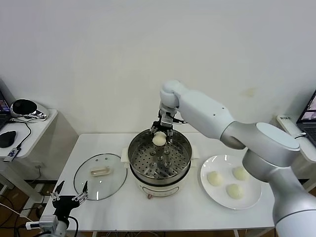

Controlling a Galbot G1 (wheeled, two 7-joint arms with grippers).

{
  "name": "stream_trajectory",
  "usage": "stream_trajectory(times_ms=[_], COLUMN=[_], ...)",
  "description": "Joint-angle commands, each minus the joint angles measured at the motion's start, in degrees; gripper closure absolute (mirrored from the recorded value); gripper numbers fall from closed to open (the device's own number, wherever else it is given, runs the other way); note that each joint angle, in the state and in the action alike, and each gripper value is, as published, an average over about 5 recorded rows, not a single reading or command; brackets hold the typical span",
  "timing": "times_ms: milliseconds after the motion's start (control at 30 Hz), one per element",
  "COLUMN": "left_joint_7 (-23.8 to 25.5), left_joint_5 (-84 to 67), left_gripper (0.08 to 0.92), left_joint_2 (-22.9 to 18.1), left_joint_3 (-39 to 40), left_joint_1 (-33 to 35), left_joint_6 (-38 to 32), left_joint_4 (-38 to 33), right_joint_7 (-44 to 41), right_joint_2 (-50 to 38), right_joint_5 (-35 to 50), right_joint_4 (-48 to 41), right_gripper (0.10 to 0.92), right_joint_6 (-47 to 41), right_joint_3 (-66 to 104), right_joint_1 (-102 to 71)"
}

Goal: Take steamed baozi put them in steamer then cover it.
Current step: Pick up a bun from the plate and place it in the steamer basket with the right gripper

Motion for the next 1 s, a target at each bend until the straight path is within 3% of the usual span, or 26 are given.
stream_trajectory(times_ms=[33,200,467,600,800,1000], left_joint_7=[-0.01,0.01,0.04,0.07,0.21,0.35], left_joint_5=[-0.01,-0.01,0.01,0.04,0.09,0.01], left_gripper=[0.177,0.177,0.177,0.177,0.177,0.177], left_joint_2=[-0.02,0.10,0.31,0.46,0.53,0.61], left_joint_3=[0.18,0.30,0.34,0.37,0.43,0.67], left_joint_1=[-0.18,-0.11,-0.10,-0.20,-0.27,0.07], left_joint_6=[-0.04,-0.04,-0.02,0.02,0.14,0.36], left_joint_4=[0.52,0.71,1.04,1.31,1.43,0.77], right_joint_7=[3.58,3.68,1.86,-1.72,-8.12,-9.34], right_joint_2=[0.62,0.71,0.06,-1.65,-9.54,-20.06], right_joint_5=[-4.01,-4.02,-2.59,2.61,18.74,30.30], right_joint_4=[-1.08,-0.97,0.07,2.31,13.26,23.53], right_gripper=[0.414,0.406,0.226,0.204,0.203,0.203], right_joint_6=[-0.24,-1.79,-4.81,-7.23,-21.94,-38.53], right_joint_3=[0.52,0.46,0.68,2.01,1.73,-1.23], right_joint_1=[-1.62,-2.02,-2.76,-2.47,3.69,11.82])
